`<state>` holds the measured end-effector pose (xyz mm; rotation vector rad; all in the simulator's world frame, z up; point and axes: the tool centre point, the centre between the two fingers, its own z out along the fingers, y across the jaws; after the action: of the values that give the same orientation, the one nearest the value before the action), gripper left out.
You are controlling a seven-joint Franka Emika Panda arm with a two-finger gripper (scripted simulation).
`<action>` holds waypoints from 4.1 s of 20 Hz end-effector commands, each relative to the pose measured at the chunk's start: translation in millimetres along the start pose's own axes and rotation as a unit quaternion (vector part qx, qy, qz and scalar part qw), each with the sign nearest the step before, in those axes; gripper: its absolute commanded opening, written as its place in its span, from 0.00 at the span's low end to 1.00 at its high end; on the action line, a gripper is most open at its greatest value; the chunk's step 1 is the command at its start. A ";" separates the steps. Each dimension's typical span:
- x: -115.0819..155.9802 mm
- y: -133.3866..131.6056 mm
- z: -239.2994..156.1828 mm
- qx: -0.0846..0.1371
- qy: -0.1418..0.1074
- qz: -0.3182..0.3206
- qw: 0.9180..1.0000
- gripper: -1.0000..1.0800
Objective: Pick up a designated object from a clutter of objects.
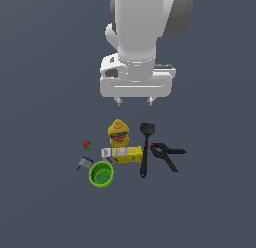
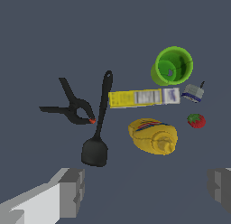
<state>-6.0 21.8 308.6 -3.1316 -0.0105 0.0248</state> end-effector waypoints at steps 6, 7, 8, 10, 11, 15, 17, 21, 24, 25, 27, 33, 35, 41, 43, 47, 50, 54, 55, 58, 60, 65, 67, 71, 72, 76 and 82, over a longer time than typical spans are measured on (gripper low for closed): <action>-1.8 -11.6 5.3 -0.001 -0.004 -0.011 1.000 0.96; -2.7 -16.7 7.6 -0.002 -0.006 -0.016 1.000 0.96; -3.6 -21.6 9.8 -0.003 -0.008 -0.020 1.000 0.96; -5.1 -28.4 12.8 -0.003 -0.011 -0.027 1.000 0.96; -5.6 -30.4 13.6 -0.004 -0.012 -0.028 1.000 0.96; -5.4 -30.1 13.7 -0.004 -0.012 -0.028 1.000 0.96; -4.4 -30.9 15.3 -0.004 -0.012 -0.032 0.999 0.96; 0.5 -35.2 24.2 -0.007 -0.011 -0.051 0.999 0.96; 6.3 -40.3 35.1 -0.009 -0.010 -0.075 0.997 0.96; 8.6 -42.5 39.7 -0.010 -0.010 -0.085 0.996 0.96; 13.7 -47.6 50.3 -0.012 -0.010 -0.107 0.994 0.96; 31.1 -70.2 94.7 -0.018 -0.007 -0.198 0.980 0.96; 36.8 -80.4 113.9 -0.019 -0.006 -0.236 0.972 0.96; 47.5 -112.5 171.6 -0.018 -0.003 -0.345 0.938 0.96; 48.8 -121.7 187.5 -0.016 -0.001 -0.374 0.927 0.96; 49.4 -136.7 213.2 -0.013 0.001 -0.419 0.908 0.96; 49.0 -144.9 226.8 -0.011 0.003 -0.442 0.897 0.96; 48.4 -151.4 237.6 -0.009 0.004 -0.460 0.888 0.96; 48.3 -152.2 238.9 -0.008 0.005 -0.463 0.887 0.96; 47.8 -152.1 238.9 -0.008 0.004 -0.462 0.887 0.96; 47.8 -152.0 240.3 -0.008 0.004 -0.462 0.887 0.96; 47.6 -152.1 255.4 -0.008 0.004 -0.463 0.886 0.96; 47.4 -152.1 265.9 -0.008 0.004 -0.463 0.886 0.96; 47.6 -152.1 283.4 -0.008 0.004 -0.464 0.886 0.96; 47.9 -152.0 286.1 -0.008 0.004 -0.464 0.886 0.96; 48.7 -152.3 290.1 -0.008 0.005 -0.465 0.885 0.96; 48.7 -152.3 290.1 -0.008 0.005 -0.465 0.885 0.00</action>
<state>37.4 176.5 20.4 -2.7789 -1.4677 -0.0006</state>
